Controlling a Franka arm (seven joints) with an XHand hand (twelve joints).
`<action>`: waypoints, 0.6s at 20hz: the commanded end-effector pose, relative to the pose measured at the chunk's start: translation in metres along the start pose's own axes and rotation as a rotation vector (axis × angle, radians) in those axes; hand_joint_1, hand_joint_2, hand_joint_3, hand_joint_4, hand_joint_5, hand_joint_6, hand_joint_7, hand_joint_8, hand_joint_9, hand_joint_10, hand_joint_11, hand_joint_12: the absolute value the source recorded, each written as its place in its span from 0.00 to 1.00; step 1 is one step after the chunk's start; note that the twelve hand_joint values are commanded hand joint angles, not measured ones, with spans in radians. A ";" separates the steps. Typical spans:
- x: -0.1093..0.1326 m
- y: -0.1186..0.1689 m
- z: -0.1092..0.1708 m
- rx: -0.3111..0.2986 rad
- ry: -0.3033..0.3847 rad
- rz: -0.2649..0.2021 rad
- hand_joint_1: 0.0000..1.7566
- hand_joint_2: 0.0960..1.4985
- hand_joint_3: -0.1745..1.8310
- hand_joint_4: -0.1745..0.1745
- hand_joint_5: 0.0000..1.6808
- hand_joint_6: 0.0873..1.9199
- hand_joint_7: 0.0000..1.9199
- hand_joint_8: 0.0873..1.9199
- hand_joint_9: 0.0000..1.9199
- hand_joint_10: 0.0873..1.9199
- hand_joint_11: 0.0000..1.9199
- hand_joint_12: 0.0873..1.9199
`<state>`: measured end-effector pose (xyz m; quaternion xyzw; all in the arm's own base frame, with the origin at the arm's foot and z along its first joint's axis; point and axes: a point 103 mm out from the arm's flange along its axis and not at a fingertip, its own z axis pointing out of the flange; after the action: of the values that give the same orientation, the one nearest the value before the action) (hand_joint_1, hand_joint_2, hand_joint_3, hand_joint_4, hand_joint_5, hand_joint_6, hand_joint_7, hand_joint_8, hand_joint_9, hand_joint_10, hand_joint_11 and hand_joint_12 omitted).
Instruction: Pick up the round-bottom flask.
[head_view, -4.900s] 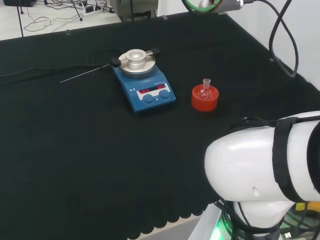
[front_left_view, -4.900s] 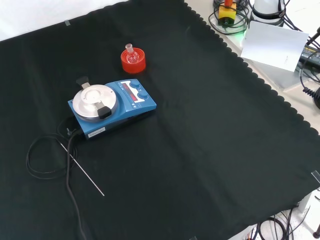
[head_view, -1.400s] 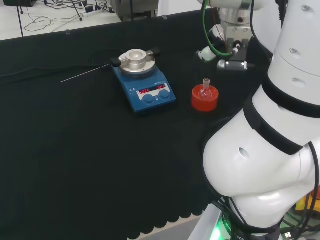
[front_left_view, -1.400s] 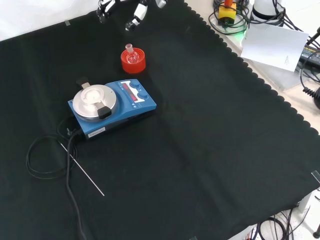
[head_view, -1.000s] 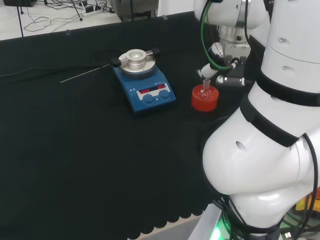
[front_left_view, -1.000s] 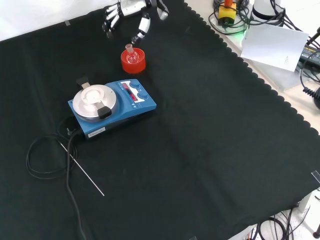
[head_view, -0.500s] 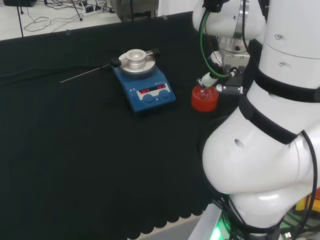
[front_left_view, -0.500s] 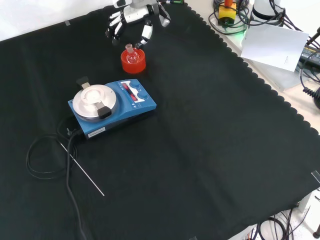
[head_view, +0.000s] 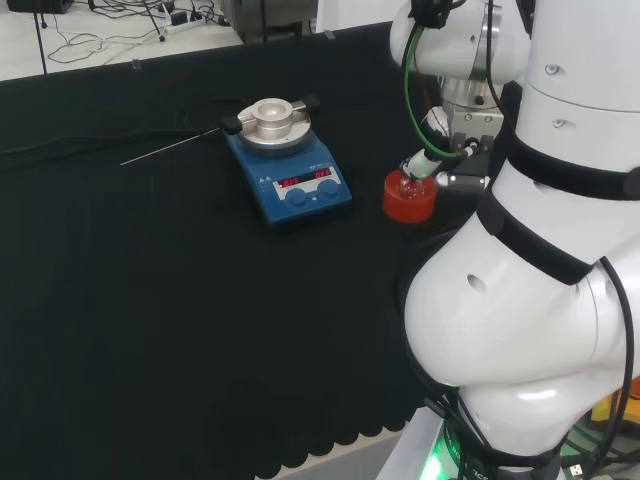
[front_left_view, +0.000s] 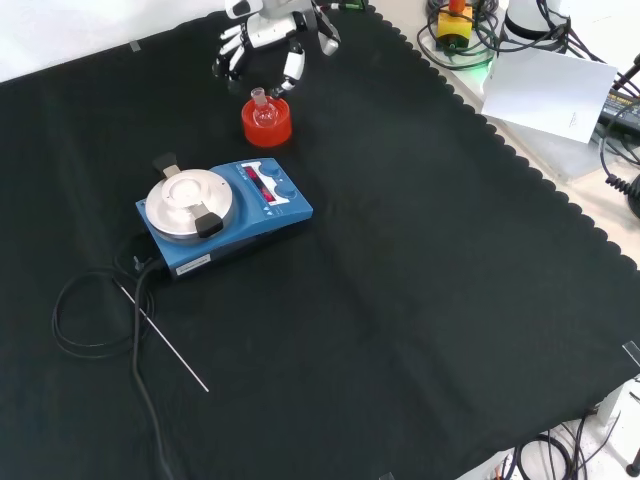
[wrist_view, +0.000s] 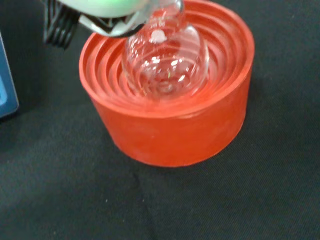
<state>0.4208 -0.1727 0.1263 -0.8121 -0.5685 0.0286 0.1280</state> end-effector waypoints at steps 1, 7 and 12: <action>0.008 0.002 0.008 0.006 -0.006 0.001 0.52 0.37 0.43 0.35 0.37 0.26 0.10 0.31 0.20 0.33 0.01 0.74; 0.010 0.003 0.010 0.003 -0.016 0.006 0.53 0.37 0.44 0.32 0.42 0.30 0.10 0.31 0.20 0.34 0.02 0.74; 0.008 0.005 0.009 -0.016 -0.026 0.019 0.53 0.37 0.44 0.31 0.42 0.32 0.10 0.32 0.20 0.33 0.02 0.74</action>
<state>0.4262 -0.1639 0.1172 -0.8157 -0.5650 0.0355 0.1188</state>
